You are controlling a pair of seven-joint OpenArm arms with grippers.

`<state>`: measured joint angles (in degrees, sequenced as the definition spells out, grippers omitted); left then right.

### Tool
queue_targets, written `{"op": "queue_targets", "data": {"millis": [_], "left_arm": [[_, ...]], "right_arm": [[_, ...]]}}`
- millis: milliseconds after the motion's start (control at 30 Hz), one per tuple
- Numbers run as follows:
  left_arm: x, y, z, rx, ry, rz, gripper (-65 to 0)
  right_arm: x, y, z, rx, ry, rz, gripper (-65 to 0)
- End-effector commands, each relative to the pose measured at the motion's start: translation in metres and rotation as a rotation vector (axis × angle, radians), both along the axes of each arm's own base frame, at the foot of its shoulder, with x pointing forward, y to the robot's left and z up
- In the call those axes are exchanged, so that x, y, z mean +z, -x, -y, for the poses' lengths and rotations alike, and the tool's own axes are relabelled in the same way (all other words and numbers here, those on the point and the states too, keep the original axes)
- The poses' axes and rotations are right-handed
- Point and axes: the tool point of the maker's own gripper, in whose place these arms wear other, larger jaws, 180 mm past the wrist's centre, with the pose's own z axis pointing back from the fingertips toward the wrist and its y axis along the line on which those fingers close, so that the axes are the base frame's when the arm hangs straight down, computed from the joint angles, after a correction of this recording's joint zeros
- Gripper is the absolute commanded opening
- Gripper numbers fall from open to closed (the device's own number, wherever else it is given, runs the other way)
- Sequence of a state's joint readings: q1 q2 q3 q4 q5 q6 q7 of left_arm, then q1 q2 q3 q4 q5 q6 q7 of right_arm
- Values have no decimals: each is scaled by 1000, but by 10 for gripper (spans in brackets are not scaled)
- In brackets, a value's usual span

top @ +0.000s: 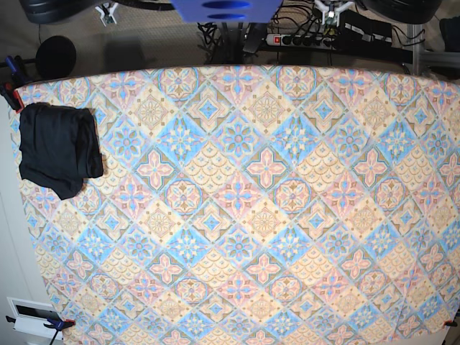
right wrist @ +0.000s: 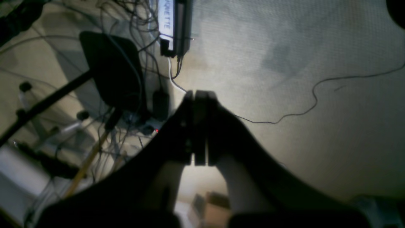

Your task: Layout the t-shirt on the table in an organized manner, then fold the t-shirt properly

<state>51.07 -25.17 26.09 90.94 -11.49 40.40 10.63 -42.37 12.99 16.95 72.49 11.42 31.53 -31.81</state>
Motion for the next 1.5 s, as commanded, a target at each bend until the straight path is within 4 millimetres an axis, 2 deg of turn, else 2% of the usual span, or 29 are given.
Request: {"op": "queue_targets", "data": {"millis": [0, 67, 133, 233, 333, 467, 667, 767, 800, 833, 900, 1000, 1067, 1167, 1333, 1400, 1467], "left_arm": [[-6, 2, -5, -11, -32, 20, -650], [-27, 20, -22, 2, -109, -17, -650], [-46, 28, -30, -14, -160, -33, -650], [-71, 43, -35, -54, -222, -65, -650], [-91, 47, -37, -127, -278, -74, -650], [-113, 33, -24, -222, -271, -57, -650], [-136, 2, 2, -215, -149, -41, -650], [-141, -22, 12, -203, -86, -4, -650], [-143, -27, 15, -200, -60, 0, -650], [-146, -32, 20, -196, -27, 5, -650], [-154, -35, 31, -172, 63, -32, -650], [-164, -45, 44, -145, 168, -90, -650], [-165, -54, 37, -144, 172, -93, -650], [-164, -69, 39, -155, 172, -74, -650], [-164, -73, 41, -160, 174, -64, -650], [-164, -78, 56, -163, 198, -49, -650], [-160, -92, 73, -166, 229, -8, -650]], "right_arm": [[-5, 0, -3, -1, -17, -3, -650], [-22, -12, -18, -4, -63, 8, -650], [-38, -24, -32, -10, -100, 14, -650], [-61, -22, -46, -47, -139, -12, -650], [-79, -22, -57, -110, -166, -24, -650], [-93, -46, -104, -207, -240, 21, -650], [-94, -80, -122, -249, -273, 99, -650], [-91, -118, -153, -279, -318, 175, -650], [-92, -123, -156, -288, -303, 187, -650], [-95, -127, -152, -301, -266, 196, -650], [-101, -140, -129, -365, -153, 235, -650], [-105, -145, -100, -458, -40, 271, -650], [-104, -148, -93, -517, -28, 287, -650], [-103, -154, -100, -566, -39, 297, -650], [-103, -151, -93, -590, -27, 296, -650], [-103, -151, -93, -590, -27, 296, -650], [-103, -151, -93, -588, -27, 295, -650]]}}
